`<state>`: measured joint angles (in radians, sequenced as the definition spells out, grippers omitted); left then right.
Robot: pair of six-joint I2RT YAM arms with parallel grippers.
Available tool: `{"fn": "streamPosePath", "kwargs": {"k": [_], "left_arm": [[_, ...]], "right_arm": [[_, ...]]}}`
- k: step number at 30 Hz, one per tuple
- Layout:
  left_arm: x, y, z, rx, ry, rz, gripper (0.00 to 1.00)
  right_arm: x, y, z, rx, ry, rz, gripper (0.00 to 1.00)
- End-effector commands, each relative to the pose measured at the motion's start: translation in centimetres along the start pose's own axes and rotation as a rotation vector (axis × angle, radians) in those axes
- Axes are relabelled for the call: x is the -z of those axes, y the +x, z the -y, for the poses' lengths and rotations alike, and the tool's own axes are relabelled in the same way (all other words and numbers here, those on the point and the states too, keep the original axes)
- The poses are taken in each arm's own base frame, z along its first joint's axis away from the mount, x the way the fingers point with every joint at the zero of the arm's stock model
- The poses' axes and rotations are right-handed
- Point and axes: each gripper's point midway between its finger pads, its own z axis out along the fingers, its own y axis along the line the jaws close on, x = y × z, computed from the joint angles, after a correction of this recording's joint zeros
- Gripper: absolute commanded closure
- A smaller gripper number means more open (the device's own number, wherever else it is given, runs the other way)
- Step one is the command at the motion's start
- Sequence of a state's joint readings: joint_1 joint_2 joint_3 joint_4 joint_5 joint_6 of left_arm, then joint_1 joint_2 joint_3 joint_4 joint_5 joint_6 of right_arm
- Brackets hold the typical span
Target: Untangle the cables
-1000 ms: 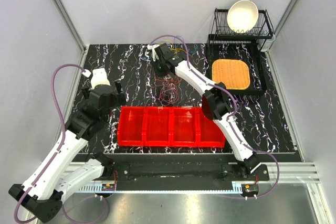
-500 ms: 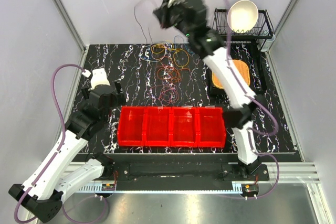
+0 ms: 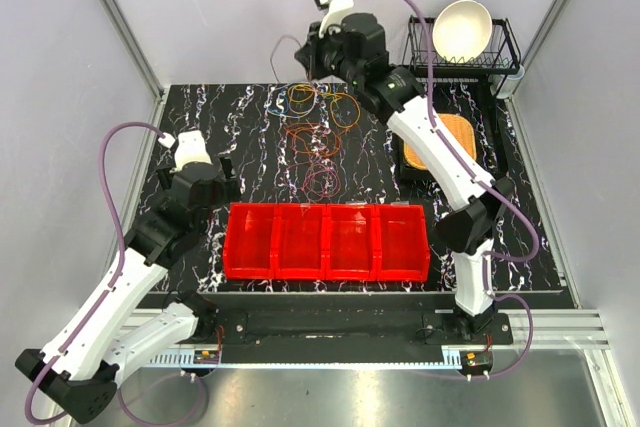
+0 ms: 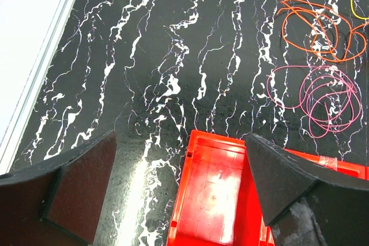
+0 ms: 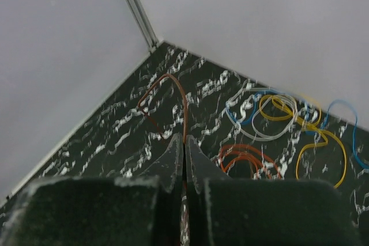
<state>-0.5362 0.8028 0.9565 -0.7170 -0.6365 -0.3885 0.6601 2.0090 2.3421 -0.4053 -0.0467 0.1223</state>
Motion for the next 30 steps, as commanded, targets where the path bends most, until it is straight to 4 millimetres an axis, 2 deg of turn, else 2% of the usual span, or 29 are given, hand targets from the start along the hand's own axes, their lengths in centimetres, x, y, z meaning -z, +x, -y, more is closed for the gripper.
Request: {"fn": "streamPosePath", "kwargs": {"k": [1,6,9,15,16,18,19,20,21,23,24,26,27,30], "left_arm": [[0.1,-0.7,0.0,-0.004,-0.004,0.028,0.04],[0.0,-0.7,-0.1,-0.011,-0.012,0.027,0.04],[-0.1,-0.6,0.1,-0.021,-0.011,0.022,0.04],[-0.1,-0.5,0.3,-0.028,-0.005,0.019,0.04],[-0.1,-0.5,0.3,-0.029,-0.003,0.020,0.04],[-0.1,-0.5,0.3,-0.029,-0.001,0.018,0.04],[0.0,-0.5,0.3,-0.029,0.002,0.021,0.04],[0.0,-0.5,0.3,-0.027,0.002,0.021,0.04],[0.0,-0.5,0.4,-0.029,0.005,0.020,0.04],[0.0,-0.5,0.5,-0.029,0.007,0.019,0.04],[0.0,-0.4,0.6,-0.032,0.009,0.017,0.04],[-0.1,-0.4,0.6,-0.035,0.009,0.016,0.04],[-0.1,-0.4,0.6,-0.035,0.009,0.016,0.04],[0.0,-0.4,0.6,-0.035,0.009,0.017,0.04]], "right_arm": [[3.4,-5.0,-2.0,-0.017,-0.056,0.100,1.00],[5.8,-6.9,-3.1,-0.025,-0.089,0.127,1.00],[8.1,-8.8,-3.5,-0.017,-0.094,0.158,1.00],[15.5,-14.9,-3.5,0.006,-0.046,0.303,1.00],[17.8,-16.4,-3.7,0.006,-0.043,0.344,1.00],[20.3,-18.0,-3.8,0.009,-0.037,0.391,1.00],[22.4,-19.1,-4.1,0.010,-0.044,0.422,1.00],[23.4,-19.6,-3.6,0.003,-0.011,0.440,1.00],[25.3,-20.5,-3.7,0.005,-0.009,0.468,1.00],[27.0,-20.7,-3.3,0.002,0.020,0.472,1.00],[28.6,-21.2,-3.3,0.003,0.027,0.490,1.00],[29.6,-20.6,-2.7,-0.002,0.056,0.475,1.00],[31.2,-20.9,-2.6,-0.005,0.065,0.492,1.00],[31.7,-18.9,-2.0,-0.014,0.090,0.450,1.00]]}}
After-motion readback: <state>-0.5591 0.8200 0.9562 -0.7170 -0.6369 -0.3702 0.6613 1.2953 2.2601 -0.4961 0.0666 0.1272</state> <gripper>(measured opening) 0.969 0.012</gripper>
